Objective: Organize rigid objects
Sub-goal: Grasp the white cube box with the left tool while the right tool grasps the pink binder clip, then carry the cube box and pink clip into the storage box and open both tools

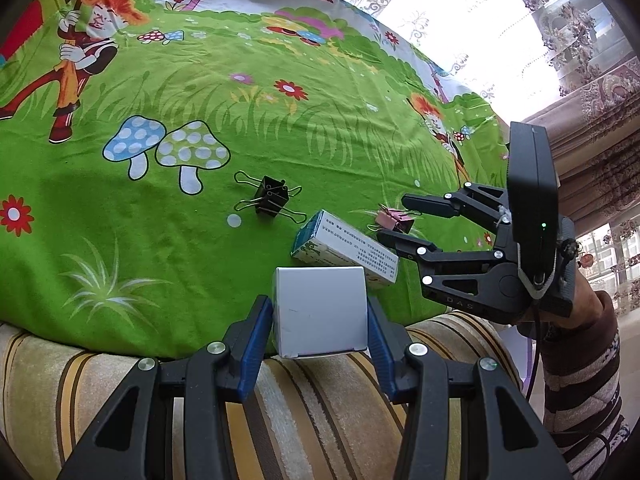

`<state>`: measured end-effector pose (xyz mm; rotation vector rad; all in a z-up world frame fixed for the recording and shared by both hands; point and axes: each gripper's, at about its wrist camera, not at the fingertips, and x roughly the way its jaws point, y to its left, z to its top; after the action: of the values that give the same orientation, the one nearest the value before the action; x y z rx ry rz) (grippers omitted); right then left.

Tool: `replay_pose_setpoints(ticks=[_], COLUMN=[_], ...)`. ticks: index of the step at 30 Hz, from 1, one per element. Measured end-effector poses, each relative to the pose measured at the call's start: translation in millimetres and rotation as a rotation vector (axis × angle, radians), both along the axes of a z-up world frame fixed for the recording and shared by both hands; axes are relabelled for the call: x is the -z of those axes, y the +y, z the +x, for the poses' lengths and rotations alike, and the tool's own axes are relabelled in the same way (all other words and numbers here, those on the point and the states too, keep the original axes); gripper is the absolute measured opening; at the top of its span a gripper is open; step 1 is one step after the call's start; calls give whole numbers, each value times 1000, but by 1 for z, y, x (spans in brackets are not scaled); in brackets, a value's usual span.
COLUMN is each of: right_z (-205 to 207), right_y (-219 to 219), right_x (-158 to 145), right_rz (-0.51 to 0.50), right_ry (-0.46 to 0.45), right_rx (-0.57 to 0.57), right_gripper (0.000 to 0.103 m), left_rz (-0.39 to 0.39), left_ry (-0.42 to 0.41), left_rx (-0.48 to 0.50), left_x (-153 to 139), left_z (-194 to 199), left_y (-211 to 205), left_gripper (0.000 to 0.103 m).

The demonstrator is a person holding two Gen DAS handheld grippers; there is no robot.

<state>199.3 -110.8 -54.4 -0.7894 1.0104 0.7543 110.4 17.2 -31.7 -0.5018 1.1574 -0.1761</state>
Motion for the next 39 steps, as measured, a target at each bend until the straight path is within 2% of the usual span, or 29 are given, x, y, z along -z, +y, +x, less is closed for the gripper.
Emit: replay_pose_setpoints(ticks=[9,18,31,39], right_z=[-7,-39,-104,-139], right_y=[-31,-62,-119,-169], right_x=[-28,-66,-96,-105], right_rz=[80,179,266,279], right_ry=[-15,-57,-118,-158], right_rx=[212,345,502,629], right_gripper=[50,50,50,50], left_rz=[21,35,44,40], left_ry=[-42,-82,-139,-157], left_rx=[-4,30,130,237], left_x=[-13,-30,-52,-62], left_z=[-6,-16,-39,-51], left_y=[-5,-25,-76,-123], left_gripper=[47,47,47,47])
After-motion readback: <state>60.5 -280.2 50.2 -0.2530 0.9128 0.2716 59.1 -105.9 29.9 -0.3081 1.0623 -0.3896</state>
